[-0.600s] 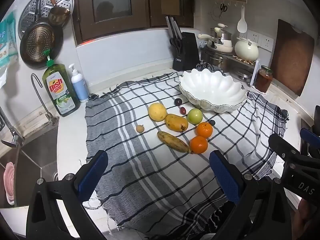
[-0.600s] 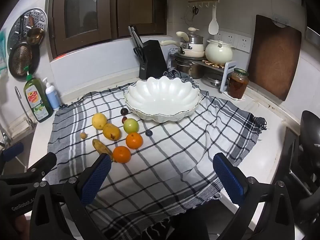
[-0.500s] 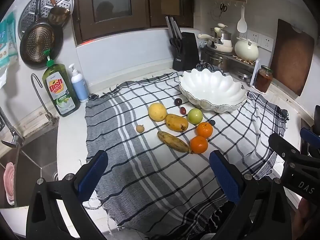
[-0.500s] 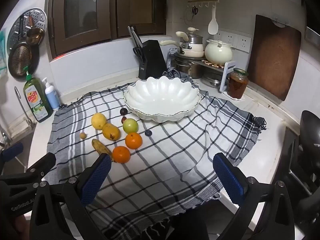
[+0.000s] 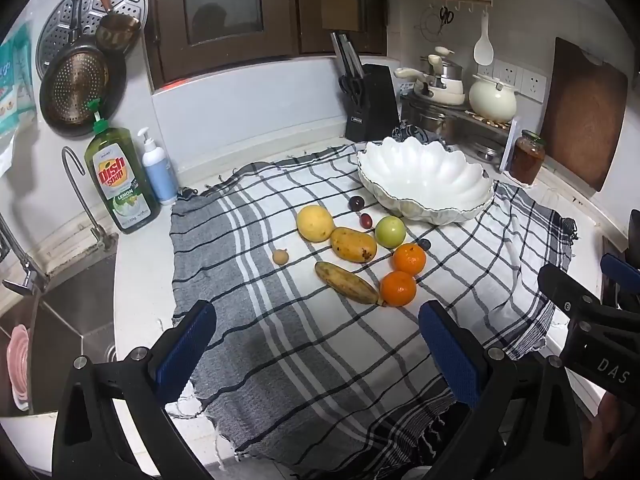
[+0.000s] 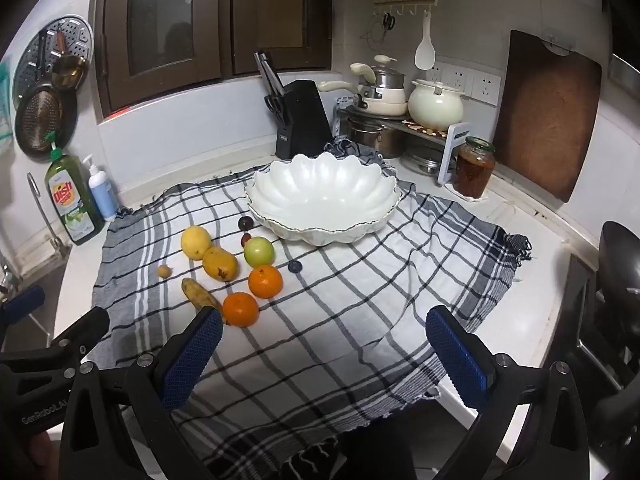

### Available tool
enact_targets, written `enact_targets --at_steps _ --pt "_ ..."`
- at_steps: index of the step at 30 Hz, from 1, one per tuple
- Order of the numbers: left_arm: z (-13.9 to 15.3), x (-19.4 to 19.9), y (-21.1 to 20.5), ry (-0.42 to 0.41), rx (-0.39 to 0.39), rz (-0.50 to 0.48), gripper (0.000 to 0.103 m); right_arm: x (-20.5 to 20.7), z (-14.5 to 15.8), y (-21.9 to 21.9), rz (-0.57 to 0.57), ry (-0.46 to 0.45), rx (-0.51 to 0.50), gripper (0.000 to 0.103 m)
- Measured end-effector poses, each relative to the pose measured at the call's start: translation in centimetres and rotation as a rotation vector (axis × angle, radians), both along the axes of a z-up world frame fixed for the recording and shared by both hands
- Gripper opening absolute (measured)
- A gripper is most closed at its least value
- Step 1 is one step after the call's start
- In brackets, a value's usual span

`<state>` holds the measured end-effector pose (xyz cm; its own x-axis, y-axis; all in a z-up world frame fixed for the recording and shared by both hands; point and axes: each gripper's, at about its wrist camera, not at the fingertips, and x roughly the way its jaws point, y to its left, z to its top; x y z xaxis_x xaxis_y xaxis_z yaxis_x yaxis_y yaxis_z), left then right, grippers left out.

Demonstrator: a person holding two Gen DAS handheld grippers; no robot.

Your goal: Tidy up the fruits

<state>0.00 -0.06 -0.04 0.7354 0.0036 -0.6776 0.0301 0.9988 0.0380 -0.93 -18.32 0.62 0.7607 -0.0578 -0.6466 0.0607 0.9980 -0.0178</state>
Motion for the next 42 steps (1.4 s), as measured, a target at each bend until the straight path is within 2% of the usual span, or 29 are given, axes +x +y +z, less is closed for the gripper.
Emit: enact_targets --at_steps 42 --pt "-0.64 -0.09 0.25 0.01 -0.004 -0.002 0.103 0.25 -0.3 -0.02 0.0 0.004 0.0 0.103"
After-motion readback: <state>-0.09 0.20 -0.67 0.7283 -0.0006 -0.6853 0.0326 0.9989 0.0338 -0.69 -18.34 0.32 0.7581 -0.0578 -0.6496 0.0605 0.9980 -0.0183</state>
